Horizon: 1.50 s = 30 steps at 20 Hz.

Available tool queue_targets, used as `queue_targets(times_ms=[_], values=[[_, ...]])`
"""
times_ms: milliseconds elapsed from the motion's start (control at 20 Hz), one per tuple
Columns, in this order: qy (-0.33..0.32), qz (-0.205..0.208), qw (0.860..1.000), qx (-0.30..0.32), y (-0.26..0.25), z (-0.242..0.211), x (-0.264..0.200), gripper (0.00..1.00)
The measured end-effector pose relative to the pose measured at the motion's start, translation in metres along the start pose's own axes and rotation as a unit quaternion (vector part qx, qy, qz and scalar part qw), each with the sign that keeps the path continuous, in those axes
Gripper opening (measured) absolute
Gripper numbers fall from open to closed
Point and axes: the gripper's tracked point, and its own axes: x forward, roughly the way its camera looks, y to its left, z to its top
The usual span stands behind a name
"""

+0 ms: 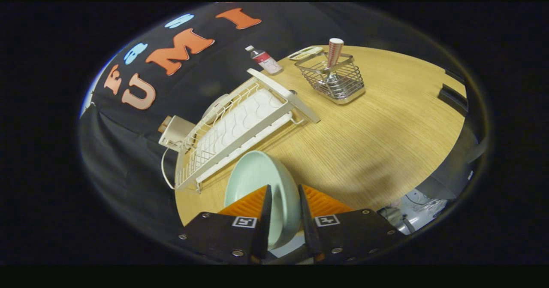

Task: Take the plate from the dish rack, then take the spoon from the basket and place it into the plate.

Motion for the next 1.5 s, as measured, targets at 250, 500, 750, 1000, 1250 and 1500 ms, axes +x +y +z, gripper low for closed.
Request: queue_targets(times_ms=[250, 500, 750, 1000, 1250, 1500], values=[[-0.016, -0.019, 0.999, -0.03, -0.01, 0.012, -0.008, 0.84], [-0.056, -0.066, 0.992, -0.092, -0.033, 0.041, -0.022, 0.99], [-0.109, -0.118, 0.977, -0.142, -0.059, 0.084, -0.042, 0.99], [-0.163, -0.142, 0.965, -0.15, -0.075, 0.134, -0.057, 0.99], [-0.212, -0.133, 0.953, -0.171, -0.07, 0.176, -0.064, 0.91], [-0.218, -0.102, 0.948, -0.206, -0.059, 0.199, -0.045, 0.76]])
